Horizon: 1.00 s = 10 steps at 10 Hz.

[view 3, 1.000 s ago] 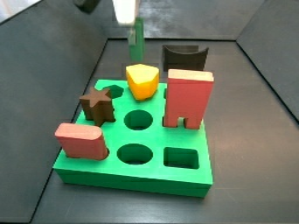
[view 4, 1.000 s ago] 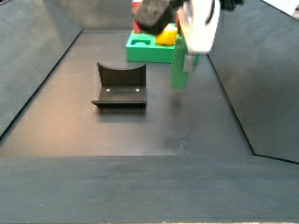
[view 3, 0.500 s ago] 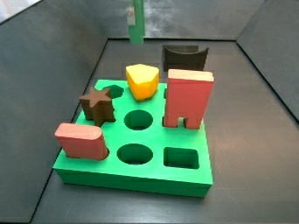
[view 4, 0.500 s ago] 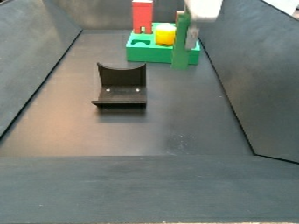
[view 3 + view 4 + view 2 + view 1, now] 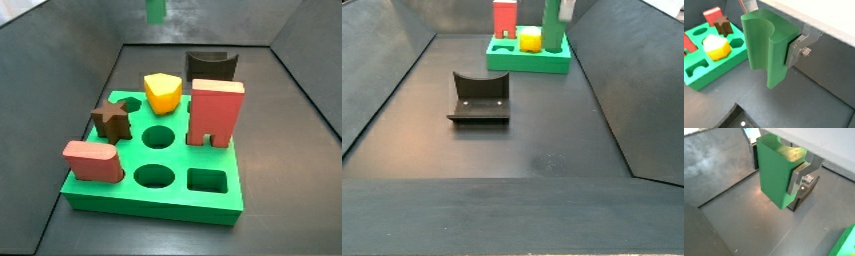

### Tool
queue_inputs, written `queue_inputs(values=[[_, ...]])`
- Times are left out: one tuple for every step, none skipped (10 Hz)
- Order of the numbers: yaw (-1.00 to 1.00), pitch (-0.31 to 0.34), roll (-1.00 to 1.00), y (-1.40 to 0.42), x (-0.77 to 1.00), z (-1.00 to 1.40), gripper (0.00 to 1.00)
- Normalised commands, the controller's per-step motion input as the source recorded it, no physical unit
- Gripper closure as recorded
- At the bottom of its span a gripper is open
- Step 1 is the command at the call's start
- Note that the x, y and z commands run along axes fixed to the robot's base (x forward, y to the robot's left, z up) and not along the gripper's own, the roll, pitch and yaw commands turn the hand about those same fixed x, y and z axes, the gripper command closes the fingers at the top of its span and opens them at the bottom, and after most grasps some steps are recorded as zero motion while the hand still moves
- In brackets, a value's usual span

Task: Pick up the arch object. Move up. Rotate the arch object. Move to above the board. Insert the arch object.
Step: Move to above the board.

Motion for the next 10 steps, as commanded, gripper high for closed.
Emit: queue_inputs(values=[[0.01,0.101,0.1,-0.02,0.01,1.0,1.0],[0.02,0.1,0.1,-0.02,0.02,1.0,1.0],[0.02,0.101,0.1,-0.02,0.02,1.0,1.0],[0.02,0.1,0.1,-0.02,0.02,0.95,1.0],[0.03,0.099,0.1,-0.01,0.02,0.74,1.0],[0.03,0.097,0.1,-0.01,0.01,0.62,1.0],[0.03,0.098,0.09,-0.01,0.01,0.41,1.0],[0.03,0.099,0.09,-0.01,0.01,0.19,1.0],[1.0,0.074,0.01,-1.0,0.17,0.07,1.0],[1.0,0.074,0.01,-1.0,0.17,0.07,1.0]])
